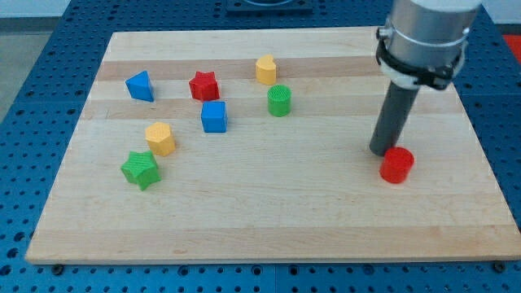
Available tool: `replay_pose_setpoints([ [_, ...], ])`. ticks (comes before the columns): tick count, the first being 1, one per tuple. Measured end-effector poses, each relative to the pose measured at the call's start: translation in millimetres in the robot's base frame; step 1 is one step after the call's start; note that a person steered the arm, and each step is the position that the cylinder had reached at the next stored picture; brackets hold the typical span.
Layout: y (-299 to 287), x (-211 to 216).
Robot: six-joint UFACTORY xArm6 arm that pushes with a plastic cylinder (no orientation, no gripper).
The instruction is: Move arm to the bottom of yellow heart
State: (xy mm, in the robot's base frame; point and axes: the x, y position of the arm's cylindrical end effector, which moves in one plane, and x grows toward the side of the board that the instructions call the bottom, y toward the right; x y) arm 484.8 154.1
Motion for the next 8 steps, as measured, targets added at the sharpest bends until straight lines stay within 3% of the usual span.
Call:
replay_pose_setpoints([
  [2, 2.3, 44.0],
  [5, 2.7, 61.1],
  [8, -44.1, -112.6],
])
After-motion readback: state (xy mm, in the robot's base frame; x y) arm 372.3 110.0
